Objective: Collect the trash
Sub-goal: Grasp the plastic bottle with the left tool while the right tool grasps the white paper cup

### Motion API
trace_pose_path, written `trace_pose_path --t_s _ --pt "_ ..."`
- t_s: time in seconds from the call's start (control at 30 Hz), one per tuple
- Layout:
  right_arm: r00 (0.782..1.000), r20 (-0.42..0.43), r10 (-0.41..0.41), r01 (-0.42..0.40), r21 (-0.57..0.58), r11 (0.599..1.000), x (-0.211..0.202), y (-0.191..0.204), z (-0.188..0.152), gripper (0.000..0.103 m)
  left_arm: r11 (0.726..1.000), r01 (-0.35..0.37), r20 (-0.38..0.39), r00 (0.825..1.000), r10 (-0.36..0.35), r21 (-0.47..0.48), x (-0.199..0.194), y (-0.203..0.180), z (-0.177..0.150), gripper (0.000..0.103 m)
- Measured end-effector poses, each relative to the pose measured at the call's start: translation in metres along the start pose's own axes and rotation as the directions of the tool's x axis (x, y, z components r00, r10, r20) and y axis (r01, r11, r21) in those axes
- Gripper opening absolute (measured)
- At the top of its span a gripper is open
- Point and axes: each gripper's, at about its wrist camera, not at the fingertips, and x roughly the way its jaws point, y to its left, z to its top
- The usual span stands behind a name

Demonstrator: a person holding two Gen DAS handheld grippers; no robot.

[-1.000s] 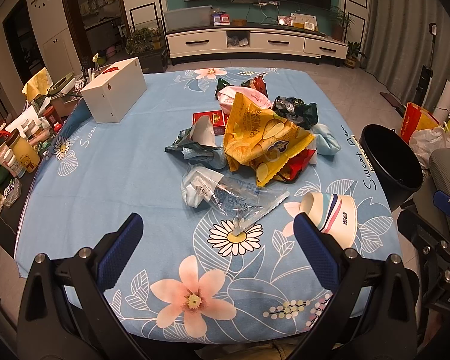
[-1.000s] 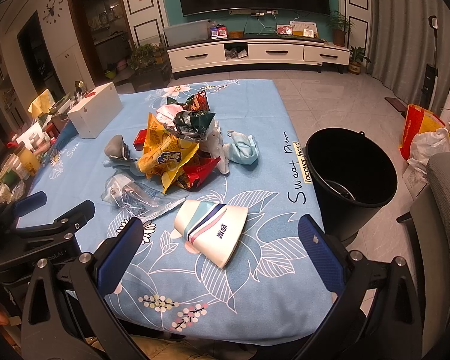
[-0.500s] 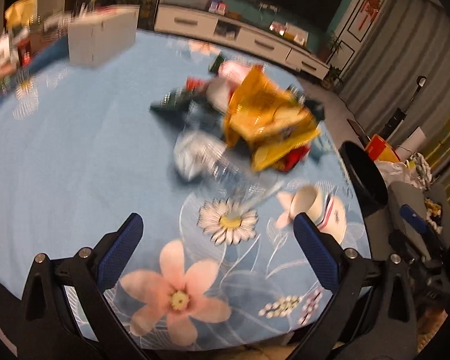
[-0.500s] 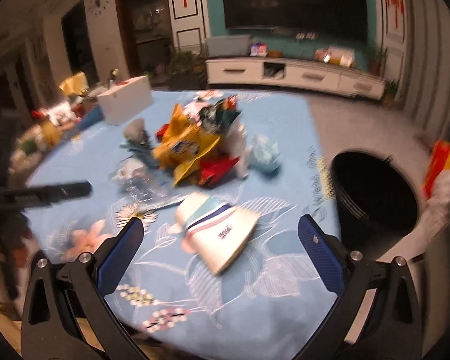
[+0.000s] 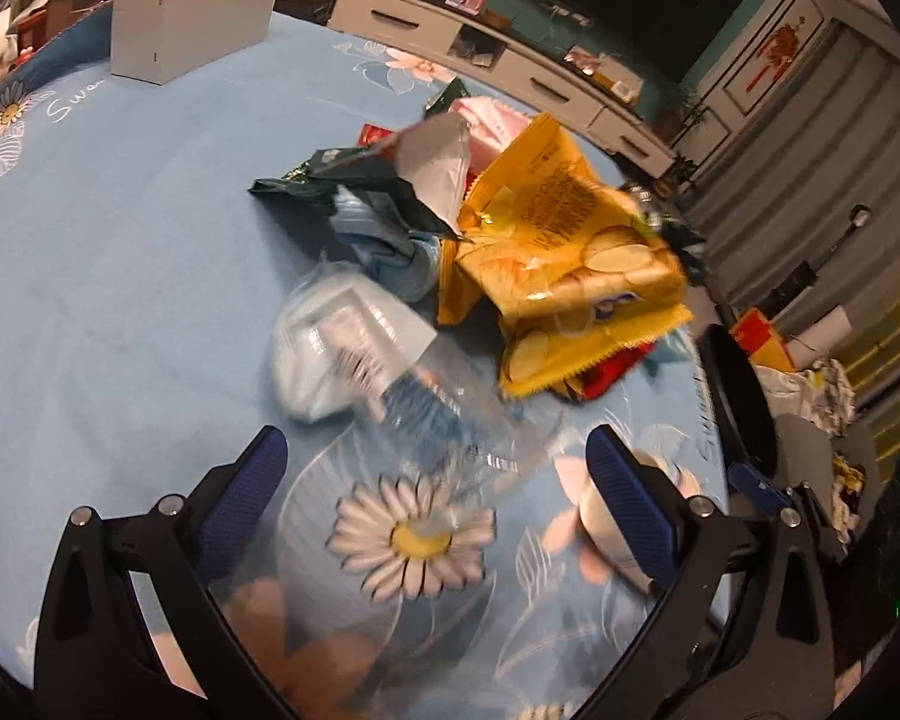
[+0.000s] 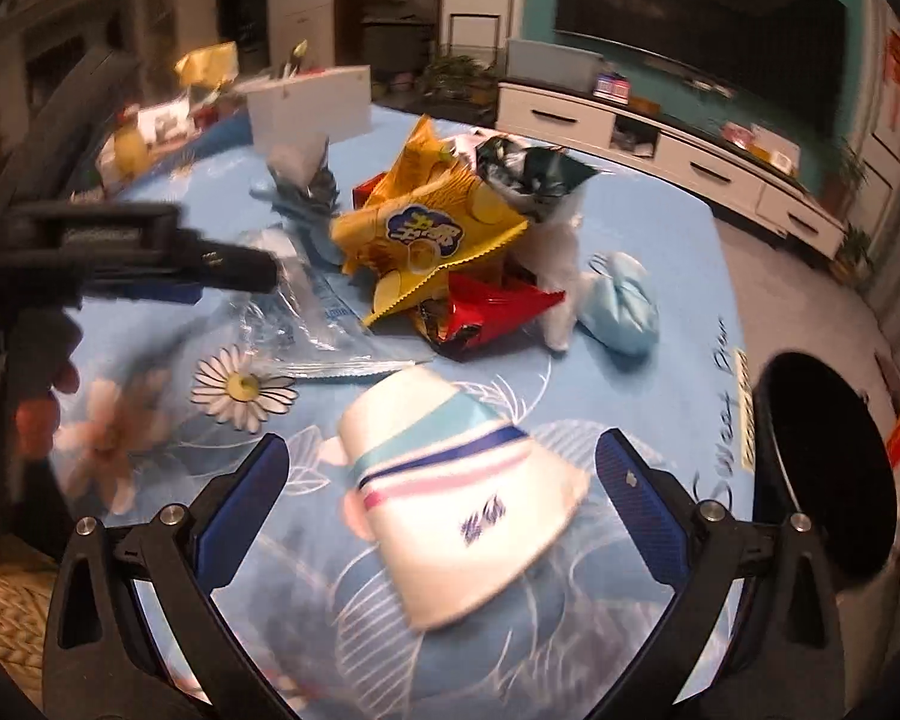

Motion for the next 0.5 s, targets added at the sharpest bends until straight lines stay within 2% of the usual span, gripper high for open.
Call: trace_pose_path --t_s 0.07,0.13,0.17,0.2,0.23,0.33,0.37,0.43,0.47,0.5 --pt "0.999 -0.04 0.013 -0.014 -0.037 0.999 0.014 -0.001 0.003 0.098 1.0 -0.017 -0.018 1.0 0.017 -0.018 0.013 -0.002 0.004 0.088" --pt "0.997 -0.069 0.021 -0.024 -0.054 0.998 0.023 -0.004 0.003 0.09 0.999 -0.039 -0.034 0.999 0.038 -0.023 0.024 -0.002 0.005 0.072" --pt "0.996 -0.086 0.04 -0.044 -0.055 0.998 0.026 -0.006 0.002 0.081 0.998 -0.053 -0.038 0.998 0.052 -0.023 0.027 -0.002 0.006 0.069" --pt "0.995 -0.09 0.049 -0.054 -0.049 0.997 0.028 -0.008 0.002 0.081 0.998 -0.056 -0.025 0.998 0.055 -0.02 0.028 0.0 0.006 0.068" --pt "0.994 -0.089 0.057 -0.061 -0.046 0.997 0.028 -0.009 0.002 0.08 0.998 -0.056 -0.021 0.998 0.056 -0.017 0.028 0.0 0.007 0.058" --pt "0.995 -0.079 0.063 -0.067 -0.059 0.996 0.021 -0.008 0.002 0.069 0.999 -0.046 -0.016 0.999 0.045 -0.013 0.026 0.001 0.009 0.039" --pt "0.995 -0.073 0.067 -0.071 -0.06 0.996 0.019 -0.008 0.002 0.064 0.999 -0.037 -0.017 0.999 0.037 -0.007 0.025 0.001 0.009 0.037" --pt "0.995 -0.073 0.073 -0.077 -0.052 0.996 0.016 -0.009 0.002 0.062 0.999 -0.033 -0.013 0.999 0.033 0.001 0.021 0.002 0.006 0.034" --pt "0.995 -0.065 0.076 -0.079 -0.045 0.996 0.014 -0.009 0.001 0.054 1.0 -0.03 -0.009 1.0 0.03 0.009 0.018 0.002 0.005 0.032" --pt "0.995 -0.043 0.094 -0.096 -0.037 0.995 0.01 -0.009 0.0 0.036 1.0 -0.027 -0.006 1.0 0.027 0.014 0.016 0.003 0.002 0.029"
